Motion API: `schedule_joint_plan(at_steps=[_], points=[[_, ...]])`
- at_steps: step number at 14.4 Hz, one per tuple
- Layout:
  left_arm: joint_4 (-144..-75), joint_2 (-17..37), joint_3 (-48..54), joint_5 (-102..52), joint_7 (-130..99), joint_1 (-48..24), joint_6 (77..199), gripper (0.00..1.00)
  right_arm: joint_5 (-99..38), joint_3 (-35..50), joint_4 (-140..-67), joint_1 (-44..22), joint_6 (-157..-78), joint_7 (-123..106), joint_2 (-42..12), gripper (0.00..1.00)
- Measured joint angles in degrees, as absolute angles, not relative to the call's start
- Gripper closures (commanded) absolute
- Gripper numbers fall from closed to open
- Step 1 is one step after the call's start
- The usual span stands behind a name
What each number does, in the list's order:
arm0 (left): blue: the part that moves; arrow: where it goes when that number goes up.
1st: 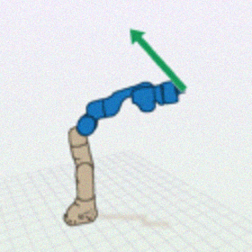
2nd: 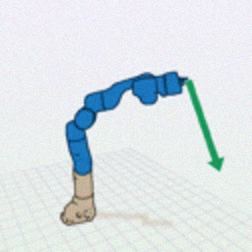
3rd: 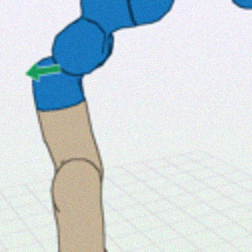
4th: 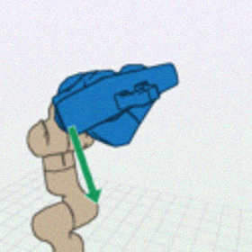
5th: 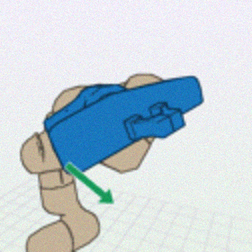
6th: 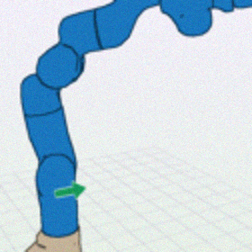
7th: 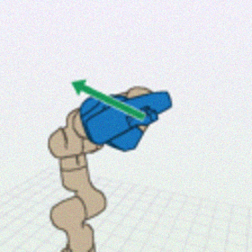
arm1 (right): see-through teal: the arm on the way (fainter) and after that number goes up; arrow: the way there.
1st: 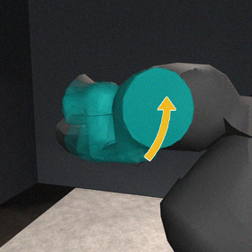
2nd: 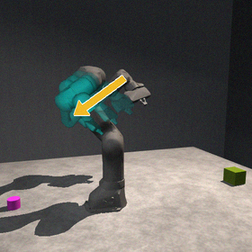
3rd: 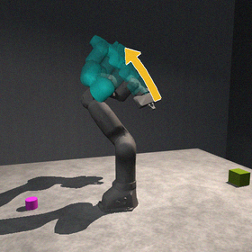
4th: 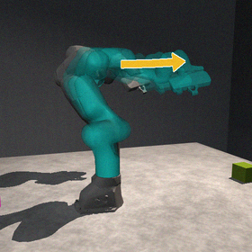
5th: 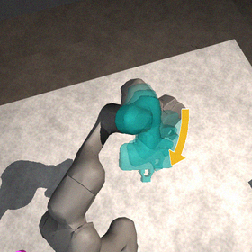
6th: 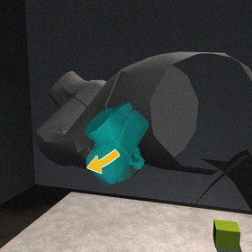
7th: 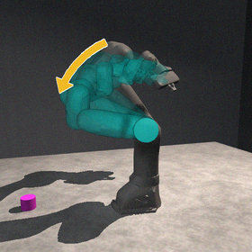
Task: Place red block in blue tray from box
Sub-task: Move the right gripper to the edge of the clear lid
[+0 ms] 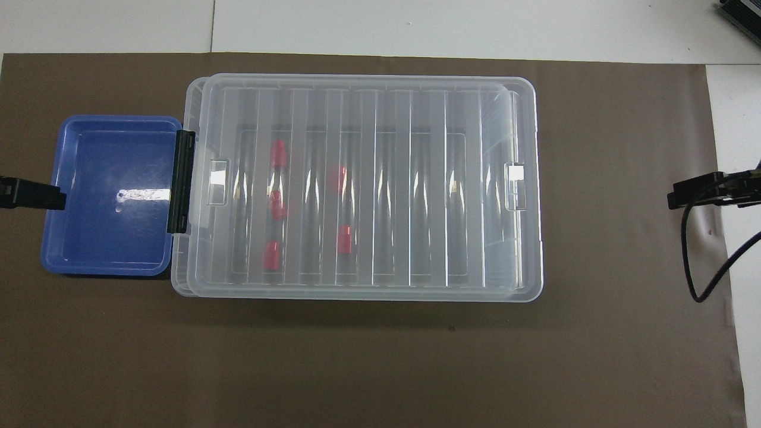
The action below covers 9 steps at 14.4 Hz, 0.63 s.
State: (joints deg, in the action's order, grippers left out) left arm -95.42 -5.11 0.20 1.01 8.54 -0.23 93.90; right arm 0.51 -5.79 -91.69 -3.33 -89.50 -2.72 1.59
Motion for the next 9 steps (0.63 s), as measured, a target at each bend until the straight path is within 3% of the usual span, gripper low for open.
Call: schedule_joint_plan(at_steps=[5,9], points=[[-95.4,-5.1,0.2,1.0,8.5,-0.2,93.9,0.0,0.4,-5.8,-92.0,-3.4,-91.4,-2.7,1.6,0.0],[-95.4,-5.1,0.2,1.0,8.5,-0.2,93.9,0.0,0.1,-5.3,-96.7,-6.7,-100.4,-1.8,1.4,0.0]])
